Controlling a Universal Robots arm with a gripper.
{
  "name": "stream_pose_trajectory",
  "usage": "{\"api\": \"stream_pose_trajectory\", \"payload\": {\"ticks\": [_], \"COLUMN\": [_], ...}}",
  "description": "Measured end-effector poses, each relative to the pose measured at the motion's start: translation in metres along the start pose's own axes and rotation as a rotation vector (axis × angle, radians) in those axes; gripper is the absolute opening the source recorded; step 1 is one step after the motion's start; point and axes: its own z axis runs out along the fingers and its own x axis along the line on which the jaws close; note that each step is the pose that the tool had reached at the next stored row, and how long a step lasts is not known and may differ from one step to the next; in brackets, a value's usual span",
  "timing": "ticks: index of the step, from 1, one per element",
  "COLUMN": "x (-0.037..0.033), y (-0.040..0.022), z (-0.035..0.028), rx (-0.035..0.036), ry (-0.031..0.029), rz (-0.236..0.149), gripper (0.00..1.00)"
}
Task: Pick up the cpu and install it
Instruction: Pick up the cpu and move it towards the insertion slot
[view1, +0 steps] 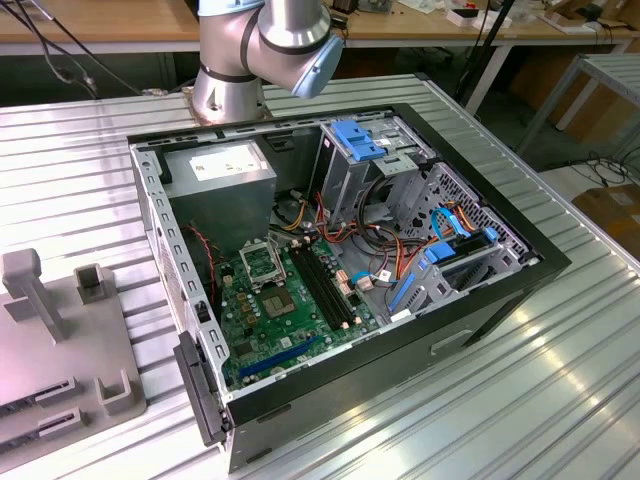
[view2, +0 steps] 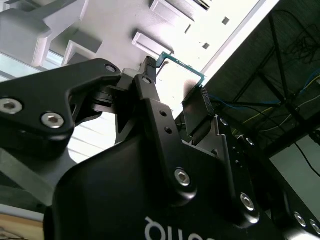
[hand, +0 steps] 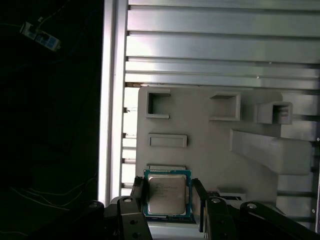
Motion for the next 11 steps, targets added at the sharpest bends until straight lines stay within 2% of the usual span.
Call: {"api": "stream_pose_trajectory", "payload": {"ticks": [11], "x": [0.0003], "y": [0.0001], "z": [-0.0066], "rx": [0.0001], "ry": [0.0002], "rz": [0.0], "gripper": [0.47]}}
